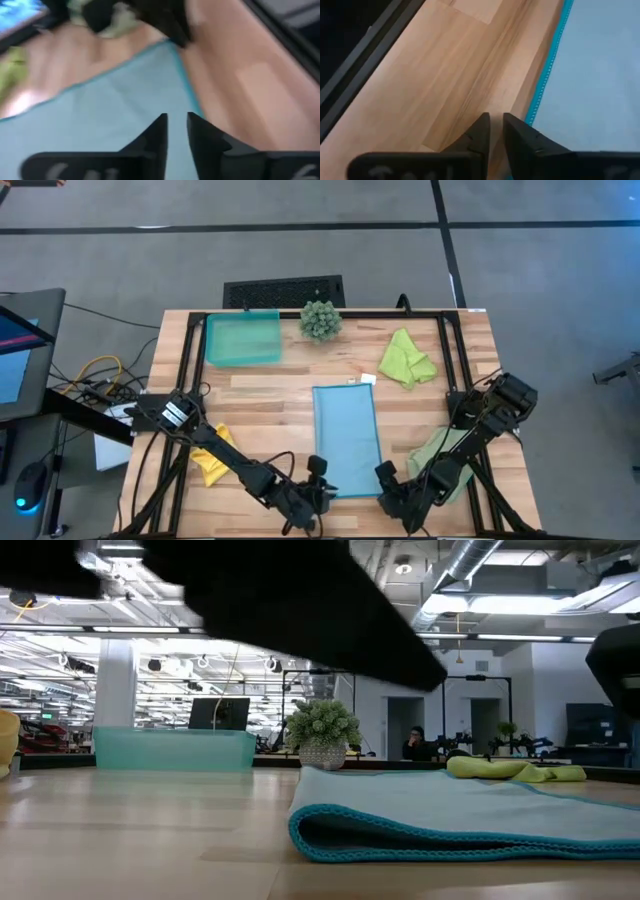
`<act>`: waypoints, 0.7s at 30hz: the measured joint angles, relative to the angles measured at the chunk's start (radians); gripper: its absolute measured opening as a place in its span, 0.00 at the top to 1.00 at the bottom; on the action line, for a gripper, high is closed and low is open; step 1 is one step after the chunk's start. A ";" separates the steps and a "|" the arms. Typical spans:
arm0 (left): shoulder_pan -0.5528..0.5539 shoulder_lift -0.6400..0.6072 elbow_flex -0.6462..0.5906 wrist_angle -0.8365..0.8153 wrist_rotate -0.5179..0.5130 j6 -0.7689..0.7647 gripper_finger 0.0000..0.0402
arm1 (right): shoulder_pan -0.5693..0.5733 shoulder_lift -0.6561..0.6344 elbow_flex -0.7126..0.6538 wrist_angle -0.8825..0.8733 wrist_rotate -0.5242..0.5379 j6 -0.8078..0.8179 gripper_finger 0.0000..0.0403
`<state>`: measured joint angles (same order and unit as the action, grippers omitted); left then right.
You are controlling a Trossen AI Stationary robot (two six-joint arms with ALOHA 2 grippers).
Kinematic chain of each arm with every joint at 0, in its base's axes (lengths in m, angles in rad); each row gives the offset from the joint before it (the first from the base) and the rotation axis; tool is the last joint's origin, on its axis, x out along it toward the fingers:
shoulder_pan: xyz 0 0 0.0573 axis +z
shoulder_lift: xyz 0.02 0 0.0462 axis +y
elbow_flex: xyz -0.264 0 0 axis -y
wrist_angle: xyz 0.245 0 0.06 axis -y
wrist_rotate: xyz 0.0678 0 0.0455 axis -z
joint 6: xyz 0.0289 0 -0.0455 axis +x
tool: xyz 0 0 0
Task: Fold microfiber towels
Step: Fold the blue microfiber cloth
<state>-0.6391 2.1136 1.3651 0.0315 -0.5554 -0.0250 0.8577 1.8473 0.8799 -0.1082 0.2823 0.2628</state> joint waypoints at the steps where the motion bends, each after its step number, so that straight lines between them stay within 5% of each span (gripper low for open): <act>1: -0.003 0.000 0.000 -0.008 0.031 0.000 0.79 | 0.000 0.000 0.000 -0.001 0.002 0.002 0.85; 10: -0.034 0.000 0.000 -0.134 0.013 -0.067 0.61 | 0.013 -0.010 -0.002 -0.007 0.028 0.026 0.98; 15: -0.022 0.002 -0.018 -0.153 0.101 -0.178 0.62 | 0.023 -0.058 -0.012 -0.050 0.108 0.054 0.95; 21: -0.023 0.069 -0.009 -0.103 0.088 -0.144 0.68 | 0.030 -0.101 -0.008 -0.079 0.137 0.130 0.97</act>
<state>-0.6618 2.1826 1.3558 -0.0715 -0.4677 -0.1692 0.8875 1.7462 0.8716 -0.1870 0.4189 0.3924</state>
